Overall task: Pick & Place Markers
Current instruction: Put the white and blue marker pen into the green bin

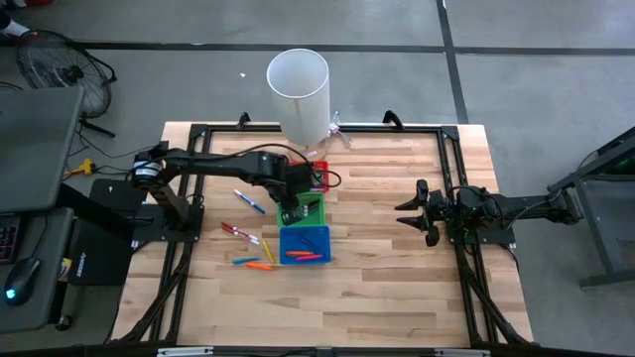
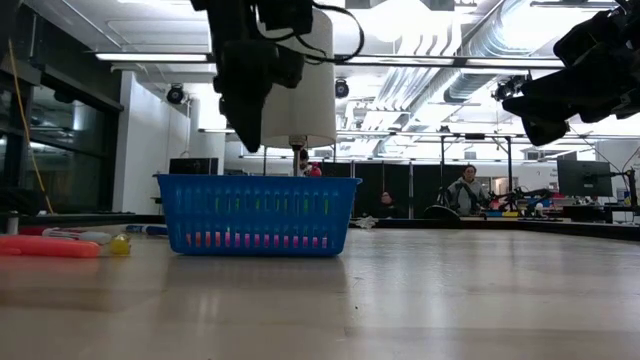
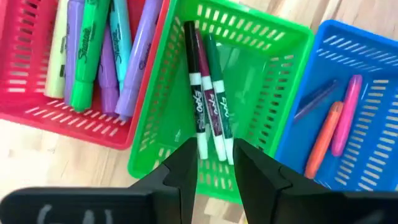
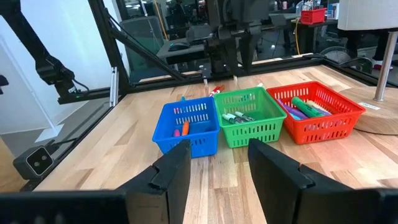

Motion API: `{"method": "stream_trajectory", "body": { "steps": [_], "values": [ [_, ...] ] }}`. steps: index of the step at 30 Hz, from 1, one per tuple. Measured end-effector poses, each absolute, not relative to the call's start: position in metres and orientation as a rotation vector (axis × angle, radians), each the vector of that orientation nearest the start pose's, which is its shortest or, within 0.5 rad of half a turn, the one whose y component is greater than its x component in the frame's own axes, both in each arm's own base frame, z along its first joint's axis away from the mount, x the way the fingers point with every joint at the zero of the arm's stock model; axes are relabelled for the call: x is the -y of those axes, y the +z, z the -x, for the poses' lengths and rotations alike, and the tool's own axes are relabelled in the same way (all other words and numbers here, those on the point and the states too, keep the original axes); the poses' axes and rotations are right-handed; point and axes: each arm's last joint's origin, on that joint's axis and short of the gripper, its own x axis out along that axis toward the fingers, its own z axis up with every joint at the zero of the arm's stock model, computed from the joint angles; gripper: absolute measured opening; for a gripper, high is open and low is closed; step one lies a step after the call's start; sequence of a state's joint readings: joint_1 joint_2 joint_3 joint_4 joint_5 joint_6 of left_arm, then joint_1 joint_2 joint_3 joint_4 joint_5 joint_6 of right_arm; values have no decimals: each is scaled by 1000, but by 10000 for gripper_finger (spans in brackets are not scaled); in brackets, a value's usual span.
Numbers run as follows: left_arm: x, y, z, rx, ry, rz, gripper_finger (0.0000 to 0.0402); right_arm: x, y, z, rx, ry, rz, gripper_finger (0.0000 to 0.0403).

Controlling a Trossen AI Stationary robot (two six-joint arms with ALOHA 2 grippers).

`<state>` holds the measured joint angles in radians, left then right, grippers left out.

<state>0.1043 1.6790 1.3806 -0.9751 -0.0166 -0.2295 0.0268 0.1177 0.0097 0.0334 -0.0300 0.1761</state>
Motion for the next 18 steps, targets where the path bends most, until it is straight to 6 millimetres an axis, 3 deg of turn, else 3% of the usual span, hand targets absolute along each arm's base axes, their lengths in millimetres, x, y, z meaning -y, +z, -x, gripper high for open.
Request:
{"method": "stream_trajectory", "body": {
  "steps": [9, 15, 18],
  "values": [
    [-31, 253, -299, -1343, 261, 324, 99, -4, 161, -104, -79, 50, -177, 149],
    [-28, 235, -285, -1400, 288, 392, 99, -4, 161, -104, -79, 50, -176, 149],
    [-27, 224, -268, -1456, 298, 395, 99, -4, 161, -104, -79, 50, -177, 149]
  ]
}}
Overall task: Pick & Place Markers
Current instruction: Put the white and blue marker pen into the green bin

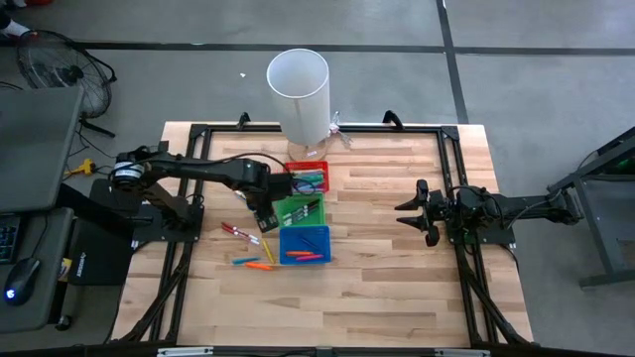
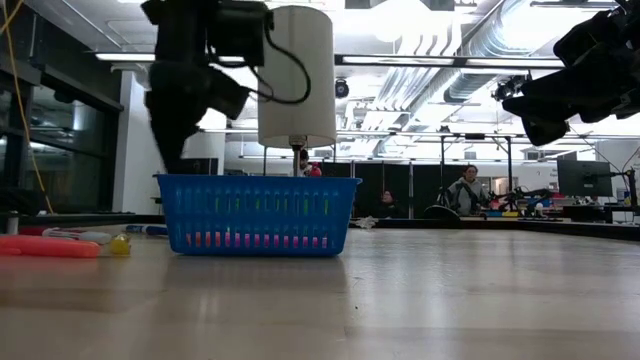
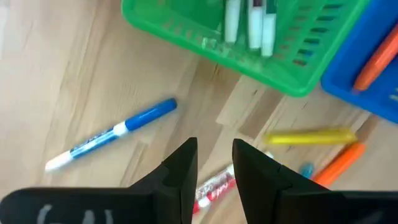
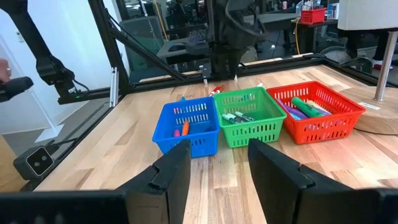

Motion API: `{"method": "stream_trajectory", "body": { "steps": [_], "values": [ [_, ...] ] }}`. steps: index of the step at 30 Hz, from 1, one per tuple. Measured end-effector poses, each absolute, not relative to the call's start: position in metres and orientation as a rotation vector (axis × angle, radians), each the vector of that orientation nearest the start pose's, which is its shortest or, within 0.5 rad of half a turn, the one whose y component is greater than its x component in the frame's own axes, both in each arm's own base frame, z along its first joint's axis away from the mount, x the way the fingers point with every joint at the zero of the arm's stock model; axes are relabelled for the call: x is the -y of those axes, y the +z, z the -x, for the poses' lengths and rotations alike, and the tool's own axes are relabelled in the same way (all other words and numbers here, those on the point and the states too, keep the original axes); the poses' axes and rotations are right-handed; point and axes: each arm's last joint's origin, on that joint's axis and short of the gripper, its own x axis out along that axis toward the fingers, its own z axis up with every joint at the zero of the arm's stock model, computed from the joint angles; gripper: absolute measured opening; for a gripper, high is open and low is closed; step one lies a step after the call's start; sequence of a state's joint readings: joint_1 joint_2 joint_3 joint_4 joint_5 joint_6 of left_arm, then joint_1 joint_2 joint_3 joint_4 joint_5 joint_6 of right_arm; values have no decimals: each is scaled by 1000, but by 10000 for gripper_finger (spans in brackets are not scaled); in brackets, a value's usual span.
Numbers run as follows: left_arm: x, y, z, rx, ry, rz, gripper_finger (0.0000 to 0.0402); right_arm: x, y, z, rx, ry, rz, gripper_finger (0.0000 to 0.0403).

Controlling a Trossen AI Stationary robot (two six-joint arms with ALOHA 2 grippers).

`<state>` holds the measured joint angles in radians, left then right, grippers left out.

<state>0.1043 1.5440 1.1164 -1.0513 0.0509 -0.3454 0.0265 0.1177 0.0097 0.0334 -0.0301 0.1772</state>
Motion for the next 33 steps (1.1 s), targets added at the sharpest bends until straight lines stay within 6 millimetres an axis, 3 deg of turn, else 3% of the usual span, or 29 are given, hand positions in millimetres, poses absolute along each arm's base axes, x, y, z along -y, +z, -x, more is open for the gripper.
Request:
{"method": "stream_trajectory", "body": {
  "steps": [7, 14, 33],
  "values": [
    [-25, 204, -247, -1367, 288, 378, 99, -4, 161, -104, -79, 50, -176, 149],
    [-24, 187, -233, -1399, 330, 380, 99, -4, 161, -104, -79, 50, -177, 149],
    [-34, 183, -232, -1437, 107, -193, 99, -4, 161, -104, -79, 50, -177, 149]
  ]
}}
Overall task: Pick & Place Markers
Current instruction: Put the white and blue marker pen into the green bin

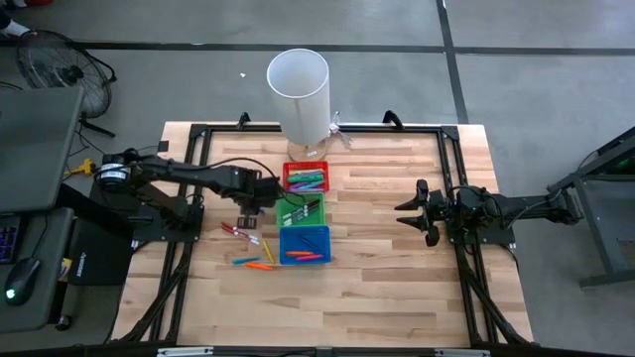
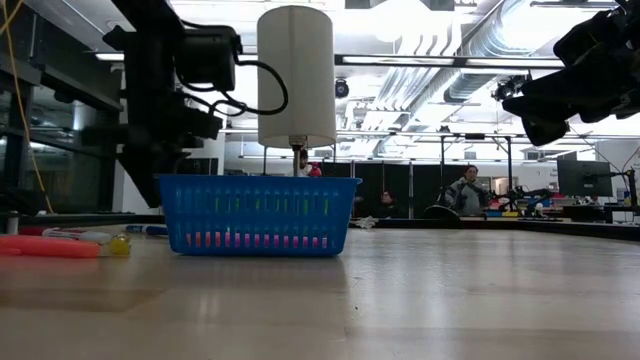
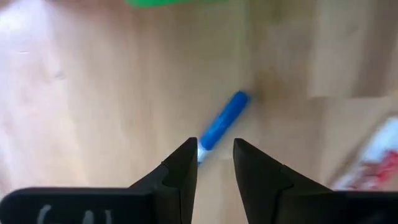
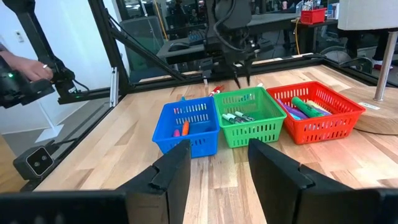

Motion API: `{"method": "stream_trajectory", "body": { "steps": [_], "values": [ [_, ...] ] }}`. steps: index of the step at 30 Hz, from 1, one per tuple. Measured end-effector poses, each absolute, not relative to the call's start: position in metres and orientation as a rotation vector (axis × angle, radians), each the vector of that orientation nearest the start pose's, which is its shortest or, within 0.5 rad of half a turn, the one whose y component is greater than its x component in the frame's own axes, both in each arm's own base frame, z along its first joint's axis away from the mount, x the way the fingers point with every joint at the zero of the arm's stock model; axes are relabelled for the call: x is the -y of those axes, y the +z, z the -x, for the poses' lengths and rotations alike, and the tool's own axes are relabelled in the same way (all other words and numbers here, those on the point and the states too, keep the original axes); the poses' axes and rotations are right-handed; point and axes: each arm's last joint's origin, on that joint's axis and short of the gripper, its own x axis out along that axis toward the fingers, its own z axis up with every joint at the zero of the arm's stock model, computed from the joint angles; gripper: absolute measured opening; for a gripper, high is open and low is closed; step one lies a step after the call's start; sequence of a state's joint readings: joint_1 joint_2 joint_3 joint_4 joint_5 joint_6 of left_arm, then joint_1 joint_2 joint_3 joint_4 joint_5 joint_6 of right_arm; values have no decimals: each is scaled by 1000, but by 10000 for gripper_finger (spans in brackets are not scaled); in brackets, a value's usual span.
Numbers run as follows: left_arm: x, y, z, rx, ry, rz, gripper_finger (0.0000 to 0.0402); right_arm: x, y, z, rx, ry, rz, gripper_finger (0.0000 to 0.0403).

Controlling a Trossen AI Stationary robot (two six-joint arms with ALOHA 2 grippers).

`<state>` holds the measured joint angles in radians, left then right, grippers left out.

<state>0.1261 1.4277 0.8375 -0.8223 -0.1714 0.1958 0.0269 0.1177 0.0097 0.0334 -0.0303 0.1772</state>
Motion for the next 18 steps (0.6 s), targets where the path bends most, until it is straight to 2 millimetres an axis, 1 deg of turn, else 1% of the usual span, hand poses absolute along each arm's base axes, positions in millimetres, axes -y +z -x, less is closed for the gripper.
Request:
{"method": "stream_trajectory", "body": {
  "steps": [3, 5, 7, 11, 14, 16, 18],
  "values": [
    [-38, 183, -230, -1452, 84, -224, 102, -4, 161, -104, -79, 50, -176, 149],
    [-38, 185, -228, -1458, 49, -246, 112, -4, 161, -104, -79, 50, -178, 149],
    [-38, 188, -227, -1446, 22, -273, 131, -4, 161, -104, -79, 50, -176, 149],
    [-37, 191, -222, -1426, -47, -341, 180, -4, 161, -104, -79, 50, -177, 149],
    [-35, 183, -213, -1446, -133, -392, 208, -4, 161, -104, -79, 50, -177, 149],
    [-33, 178, -209, -1416, -206, -428, 216, -4, 161, -104, -79, 50, -176, 149],
    [-32, 174, -203, -1394, -241, -465, 217, -4, 161, -104, -79, 50, -177, 149]
  ]
}}
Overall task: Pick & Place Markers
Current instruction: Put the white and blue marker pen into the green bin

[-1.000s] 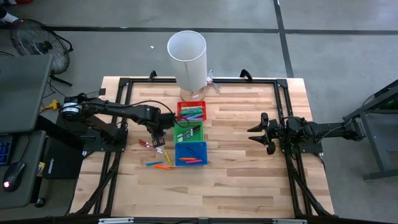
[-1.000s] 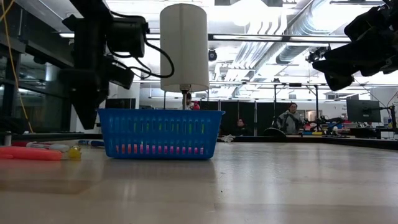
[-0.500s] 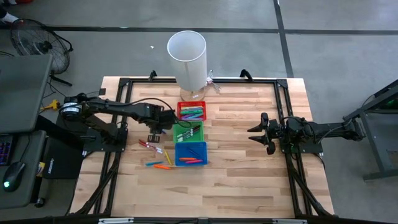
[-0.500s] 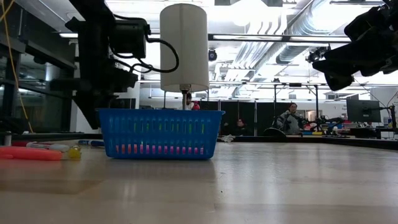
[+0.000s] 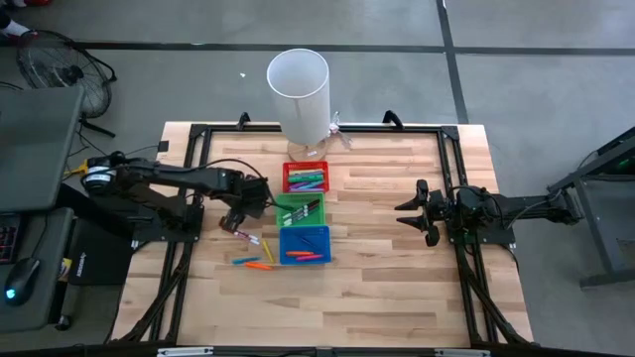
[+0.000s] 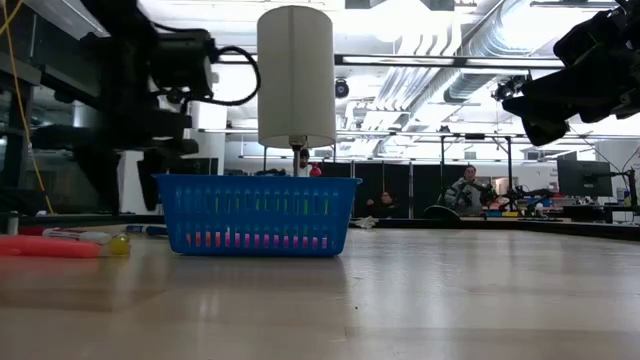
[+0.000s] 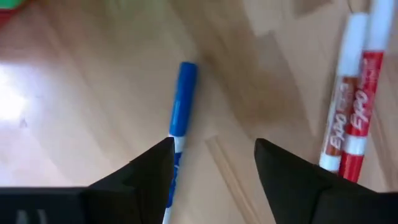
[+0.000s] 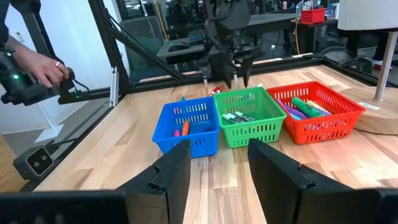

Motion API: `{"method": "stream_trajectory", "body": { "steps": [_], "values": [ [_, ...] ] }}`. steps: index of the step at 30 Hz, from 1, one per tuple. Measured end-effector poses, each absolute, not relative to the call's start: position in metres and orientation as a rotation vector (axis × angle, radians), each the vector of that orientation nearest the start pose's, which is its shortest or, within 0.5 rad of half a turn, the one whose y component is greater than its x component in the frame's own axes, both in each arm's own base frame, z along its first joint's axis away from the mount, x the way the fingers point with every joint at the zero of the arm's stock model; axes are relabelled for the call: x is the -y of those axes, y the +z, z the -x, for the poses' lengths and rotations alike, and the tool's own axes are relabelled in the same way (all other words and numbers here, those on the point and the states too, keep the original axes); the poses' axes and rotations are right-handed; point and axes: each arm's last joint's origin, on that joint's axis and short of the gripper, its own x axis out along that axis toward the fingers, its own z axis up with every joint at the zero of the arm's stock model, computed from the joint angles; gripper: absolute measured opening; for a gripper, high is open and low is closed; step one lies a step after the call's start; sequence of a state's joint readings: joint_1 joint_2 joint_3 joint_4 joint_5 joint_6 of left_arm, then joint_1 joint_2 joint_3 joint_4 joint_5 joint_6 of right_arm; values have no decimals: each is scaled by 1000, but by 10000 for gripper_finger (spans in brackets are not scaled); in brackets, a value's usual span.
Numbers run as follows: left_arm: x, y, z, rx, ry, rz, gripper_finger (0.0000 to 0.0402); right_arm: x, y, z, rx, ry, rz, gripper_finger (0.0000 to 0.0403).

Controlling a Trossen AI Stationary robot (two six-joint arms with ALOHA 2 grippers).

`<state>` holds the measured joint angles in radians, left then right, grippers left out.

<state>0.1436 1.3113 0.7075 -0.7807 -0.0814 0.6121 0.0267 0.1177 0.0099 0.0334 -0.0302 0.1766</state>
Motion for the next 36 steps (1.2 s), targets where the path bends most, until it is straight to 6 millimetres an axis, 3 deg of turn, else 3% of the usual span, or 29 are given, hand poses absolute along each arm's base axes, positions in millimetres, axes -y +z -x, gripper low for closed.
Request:
{"method": "stream_trajectory", "body": {
  "steps": [6, 13, 20, 30, 36],
  "values": [
    [-33, 165, -197, -1370, -183, -533, 218, -4, 161, -104, -79, 50, -177, 149],
    [-36, 158, -193, -1358, -243, -598, 218, -4, 161, -104, -79, 50, -176, 149],
    [-52, 158, -195, -1321, -162, -556, 218, -4, 161, -104, -79, 50, -177, 149],
    [-62, 157, -191, -1309, -212, -518, 218, -4, 161, -104, -79, 50, -176, 149],
    [-65, 147, -194, -1351, -251, -491, 218, -4, 161, -104, -79, 50, -176, 149]
  ]
}}
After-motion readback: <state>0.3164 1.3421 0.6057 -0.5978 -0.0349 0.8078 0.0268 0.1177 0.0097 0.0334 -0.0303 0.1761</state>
